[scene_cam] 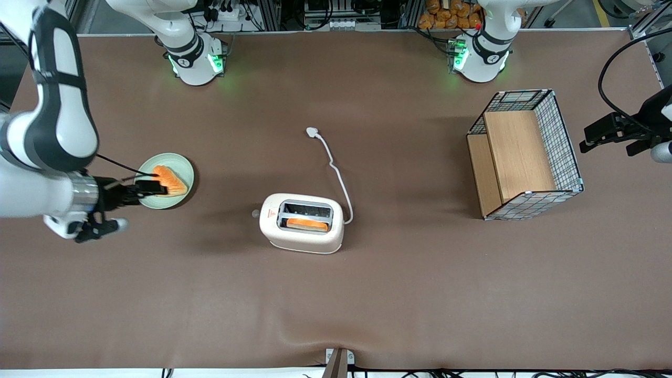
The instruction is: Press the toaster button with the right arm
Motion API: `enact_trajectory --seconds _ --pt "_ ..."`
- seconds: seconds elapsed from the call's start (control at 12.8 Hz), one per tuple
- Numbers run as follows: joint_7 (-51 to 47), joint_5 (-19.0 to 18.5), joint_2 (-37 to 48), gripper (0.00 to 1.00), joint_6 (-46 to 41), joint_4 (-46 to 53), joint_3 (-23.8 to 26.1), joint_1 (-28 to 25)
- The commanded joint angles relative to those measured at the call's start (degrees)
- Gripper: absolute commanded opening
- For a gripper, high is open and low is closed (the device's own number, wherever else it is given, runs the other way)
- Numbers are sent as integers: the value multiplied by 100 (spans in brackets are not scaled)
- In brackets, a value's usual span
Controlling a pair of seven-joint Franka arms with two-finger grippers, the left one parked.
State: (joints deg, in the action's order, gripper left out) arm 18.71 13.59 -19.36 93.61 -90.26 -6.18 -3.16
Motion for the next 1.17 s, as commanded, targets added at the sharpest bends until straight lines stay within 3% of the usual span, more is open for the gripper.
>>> enact_trajectory --seconds 0.0,0.31,0.78,1.1 --pt "-34 -689 677 100 26 -343 82 271" --pt "-366 -1112 1074 100 -35 -37 21 596" --pt "-1869 -1122 1504 100 -422 176 64 342" --pt "-1818 -1157 1680 100 -449 176 64 333"
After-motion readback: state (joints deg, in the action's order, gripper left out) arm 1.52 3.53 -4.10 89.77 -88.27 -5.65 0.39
